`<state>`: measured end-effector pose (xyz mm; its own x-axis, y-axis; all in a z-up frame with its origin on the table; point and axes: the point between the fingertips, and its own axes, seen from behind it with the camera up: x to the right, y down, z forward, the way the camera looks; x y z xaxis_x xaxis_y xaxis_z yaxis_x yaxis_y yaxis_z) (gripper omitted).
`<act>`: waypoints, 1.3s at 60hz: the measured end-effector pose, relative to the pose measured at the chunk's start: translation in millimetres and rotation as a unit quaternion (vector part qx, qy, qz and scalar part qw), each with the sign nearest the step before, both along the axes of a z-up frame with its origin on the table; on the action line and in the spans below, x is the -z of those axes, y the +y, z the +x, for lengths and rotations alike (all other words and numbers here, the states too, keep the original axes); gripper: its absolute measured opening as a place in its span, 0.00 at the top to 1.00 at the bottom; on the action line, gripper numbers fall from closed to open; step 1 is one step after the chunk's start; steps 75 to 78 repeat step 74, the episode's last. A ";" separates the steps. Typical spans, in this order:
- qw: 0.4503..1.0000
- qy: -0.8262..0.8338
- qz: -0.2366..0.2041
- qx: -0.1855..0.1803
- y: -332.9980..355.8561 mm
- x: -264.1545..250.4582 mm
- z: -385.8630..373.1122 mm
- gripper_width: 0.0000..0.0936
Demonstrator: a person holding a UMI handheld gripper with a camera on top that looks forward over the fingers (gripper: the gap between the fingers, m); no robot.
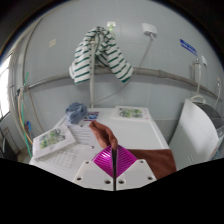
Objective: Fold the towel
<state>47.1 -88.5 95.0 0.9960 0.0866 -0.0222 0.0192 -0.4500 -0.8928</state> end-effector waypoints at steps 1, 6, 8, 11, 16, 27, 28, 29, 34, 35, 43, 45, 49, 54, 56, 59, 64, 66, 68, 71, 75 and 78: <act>1.000 -0.004 -0.004 0.010 -1.9 -1.0 12.8 0.99; 0.998 -0.024 -0.016 0.058 -8.0 13.1 79.1 0.99; 0.996 -0.033 -0.025 0.075 -11.4 22.1 100.8 0.99; 0.994 -0.041 -0.045 0.087 -16.9 38.0 123.7 0.98; 0.992 -0.050 -0.060 0.103 -19.2 64.6 151.9 0.97; 0.989 -0.068 -0.054 0.118 -21.8 74.5 160.8 0.92; 0.989 -0.068 -0.050 0.121 -23.0 71.4 160.4 0.89; 0.989 -0.068 -0.044 0.125 -23.4 67.0 160.8 0.81; 0.984 -0.097 -0.015 0.150 -30.7 41.4 173.7 0.56; 0.982 -0.105 -0.013 0.156 -33.0 36.6 176.0 0.46; 0.976 -0.116 0.005 0.183 -66.9 0.4 179.3 0.19; 0.976 -0.109 0.006 0.188 -77.9 -4.6 175.6 0.18; 0.975 -0.096 0.010 0.198 -104.2 -16.7 167.0 0.18; 0.977 -0.069 0.007 0.201 -137.6 -22.7 146.5 0.18; 0.978 -0.058 0.004 0.199 -149.2 -22.6 136.7 0.18; 0.980 -0.046 -0.005 0.194 -167.3 -22.2 124.1 0.18; 0.981 -0.028 -0.015 0.189 -192.8 -21.0 111.3 0.18; 0.982 -0.021 -0.017 0.187 -200.1 -19.7 107.7 0.18; 0.982 -0.012 -0.020 0.186 -205.6 -18.9 106.0 0.18; 0.982 0.002 -0.024 0.186 -212.3 -16.3 107.0 0.18; 0.982 0.014 -0.027 0.185 -215.1 -12.5 111.0 0.18; 0.982 0.014 -0.027 0.185 -215.1 -12.5 111.0 0.18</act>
